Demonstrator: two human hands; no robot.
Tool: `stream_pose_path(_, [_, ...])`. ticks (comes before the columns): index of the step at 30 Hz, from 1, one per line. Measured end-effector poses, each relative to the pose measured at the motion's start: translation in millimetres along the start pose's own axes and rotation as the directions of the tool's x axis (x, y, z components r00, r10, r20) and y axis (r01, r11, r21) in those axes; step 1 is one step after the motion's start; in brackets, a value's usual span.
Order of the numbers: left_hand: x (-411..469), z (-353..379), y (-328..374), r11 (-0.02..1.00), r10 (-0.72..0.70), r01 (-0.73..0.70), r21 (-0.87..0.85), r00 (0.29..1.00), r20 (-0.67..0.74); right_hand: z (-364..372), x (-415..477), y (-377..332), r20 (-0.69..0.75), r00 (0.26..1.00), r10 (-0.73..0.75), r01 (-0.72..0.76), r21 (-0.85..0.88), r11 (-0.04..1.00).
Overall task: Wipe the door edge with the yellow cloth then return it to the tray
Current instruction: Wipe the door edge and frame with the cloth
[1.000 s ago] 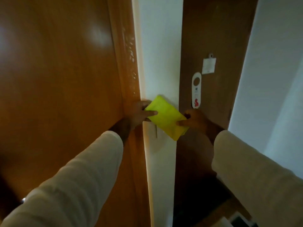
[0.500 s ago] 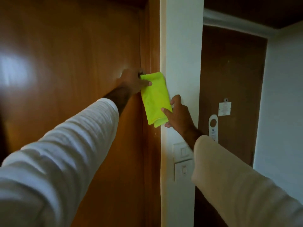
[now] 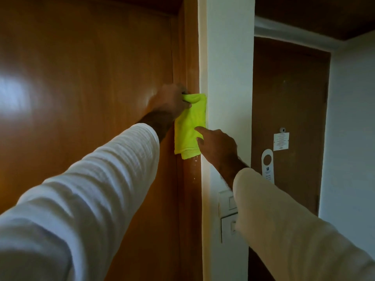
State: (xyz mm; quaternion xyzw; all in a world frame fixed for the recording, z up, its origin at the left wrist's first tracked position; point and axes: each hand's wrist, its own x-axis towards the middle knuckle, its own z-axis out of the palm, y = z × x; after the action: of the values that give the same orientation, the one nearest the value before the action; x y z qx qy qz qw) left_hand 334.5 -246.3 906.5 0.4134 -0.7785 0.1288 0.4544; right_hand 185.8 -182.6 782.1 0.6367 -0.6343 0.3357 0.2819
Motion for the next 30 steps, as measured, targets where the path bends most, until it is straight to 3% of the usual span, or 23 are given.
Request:
stream_pose_path(4, [-2,-5,-1,1.000,0.001,-0.001,-0.008,1.000,0.007,-2,23,-21,-0.058,0.985,-0.162,0.149,-0.187,0.971])
stream_pose_path(8, [-2,-7,0,0.999,0.030,-0.030,0.015,1.000,0.003,8,46,-38,-0.159,0.980,-0.122,0.124,0.005,0.992])
stream_pose_path(13, [-25,2,-37,0.999,0.033,-0.030,0.022,0.990,-0.139,39,48,-43,-0.282,0.955,-0.097,0.110,0.032,0.993])
stream_pose_path(16, [-57,16,-93,0.964,0.069,-0.019,0.265,0.981,-0.183,59,54,-48,-0.348,0.935,-0.075,0.082,0.007,0.997])
stream_pose_path(18, [-72,24,-130,0.847,0.179,-0.077,0.526,0.973,-0.147,67,55,-53,-0.375,0.926,-0.042,0.054,0.021,0.998])
stream_pose_path(20, [-76,32,-155,0.731,0.283,-0.134,0.669,0.952,-0.118,71,63,-55,-0.408,0.913,-0.022,0.039,0.034,0.999])
stream_pose_path(26, [-72,43,-168,0.670,0.390,-0.149,0.727,0.904,-0.174,41,115,-55,-0.467,0.884,-0.025,0.060,0.059,0.996])
stream_pose_path(30, [-72,44,-171,0.650,0.414,-0.148,0.745,0.891,-0.184,64,97,-54,-0.493,0.870,0.011,0.037,0.087,0.995])
